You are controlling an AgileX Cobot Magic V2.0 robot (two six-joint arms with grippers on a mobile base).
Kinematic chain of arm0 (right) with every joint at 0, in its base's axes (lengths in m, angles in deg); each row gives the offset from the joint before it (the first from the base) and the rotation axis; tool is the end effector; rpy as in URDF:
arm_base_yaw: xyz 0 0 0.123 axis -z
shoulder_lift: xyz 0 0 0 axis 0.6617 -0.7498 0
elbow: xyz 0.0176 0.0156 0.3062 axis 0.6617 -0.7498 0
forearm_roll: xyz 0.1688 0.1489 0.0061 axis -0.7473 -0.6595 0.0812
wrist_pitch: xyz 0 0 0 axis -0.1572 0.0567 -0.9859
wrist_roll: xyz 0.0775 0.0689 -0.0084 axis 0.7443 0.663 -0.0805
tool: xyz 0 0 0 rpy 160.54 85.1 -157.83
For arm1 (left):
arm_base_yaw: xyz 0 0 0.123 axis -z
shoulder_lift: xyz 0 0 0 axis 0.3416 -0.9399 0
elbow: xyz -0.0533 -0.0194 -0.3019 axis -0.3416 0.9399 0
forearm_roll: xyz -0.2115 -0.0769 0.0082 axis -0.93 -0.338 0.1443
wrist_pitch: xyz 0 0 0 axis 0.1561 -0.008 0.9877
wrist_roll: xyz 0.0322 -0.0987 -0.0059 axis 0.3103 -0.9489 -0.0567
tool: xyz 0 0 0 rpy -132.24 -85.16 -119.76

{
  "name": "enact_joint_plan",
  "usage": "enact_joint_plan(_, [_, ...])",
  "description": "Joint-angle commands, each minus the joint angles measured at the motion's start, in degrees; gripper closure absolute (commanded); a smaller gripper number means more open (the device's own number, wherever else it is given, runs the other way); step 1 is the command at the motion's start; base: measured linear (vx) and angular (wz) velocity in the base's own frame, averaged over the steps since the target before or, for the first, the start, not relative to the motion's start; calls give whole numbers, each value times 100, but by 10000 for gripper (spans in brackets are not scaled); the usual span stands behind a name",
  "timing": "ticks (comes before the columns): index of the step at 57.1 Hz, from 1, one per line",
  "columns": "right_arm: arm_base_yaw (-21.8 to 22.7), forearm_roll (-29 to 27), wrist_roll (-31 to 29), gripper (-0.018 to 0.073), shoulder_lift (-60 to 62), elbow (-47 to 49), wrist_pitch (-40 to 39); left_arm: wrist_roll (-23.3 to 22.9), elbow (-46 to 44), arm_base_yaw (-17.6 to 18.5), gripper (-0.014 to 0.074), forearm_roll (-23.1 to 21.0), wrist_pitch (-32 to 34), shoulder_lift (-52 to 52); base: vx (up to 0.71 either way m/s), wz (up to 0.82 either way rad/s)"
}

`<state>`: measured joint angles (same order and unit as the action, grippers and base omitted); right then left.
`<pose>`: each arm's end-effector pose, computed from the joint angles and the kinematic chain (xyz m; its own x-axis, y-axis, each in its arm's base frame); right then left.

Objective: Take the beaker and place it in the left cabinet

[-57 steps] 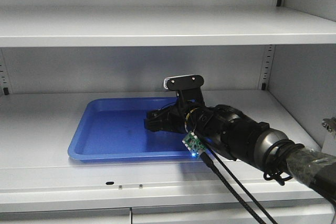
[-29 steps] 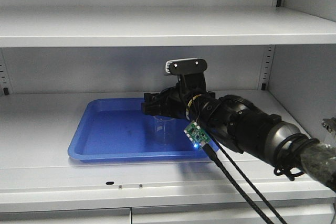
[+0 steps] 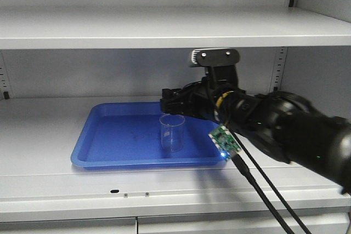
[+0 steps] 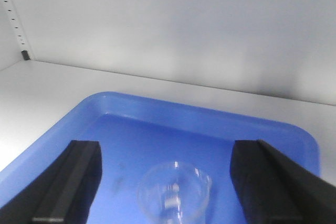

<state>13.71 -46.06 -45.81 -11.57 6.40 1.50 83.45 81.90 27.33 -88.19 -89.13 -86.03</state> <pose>0.3648 0.1901 0.3844 -0.1811 -0.0583 -0.9817 -0.4486 0.8933 0.0297 0.0203 -0.0027 0.2036 0.0648 0.0575 -0.9962 0.1242 0.9901 0.0653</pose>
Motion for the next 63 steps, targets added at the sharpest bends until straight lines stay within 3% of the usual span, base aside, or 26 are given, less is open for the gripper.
enact_joint_plan(1, [18,77,1,13,790,-303,-353,-19,93,9,595,-42,478,102,0,0])
enact_joint_plan(25, [18,53,-1,13,3670,-2856,-229,-19,93,9,595,-42,478,102,0,0])
enact_joint_plan(39, [18,53,-1,13,5477,-4172,367,-19,93,9,595,-42,478,102,0,0])
enact_joint_plan(63, [18,53,-1,13,7269,-5189,505,-19,93,9,595,-42,478,102,0,0])
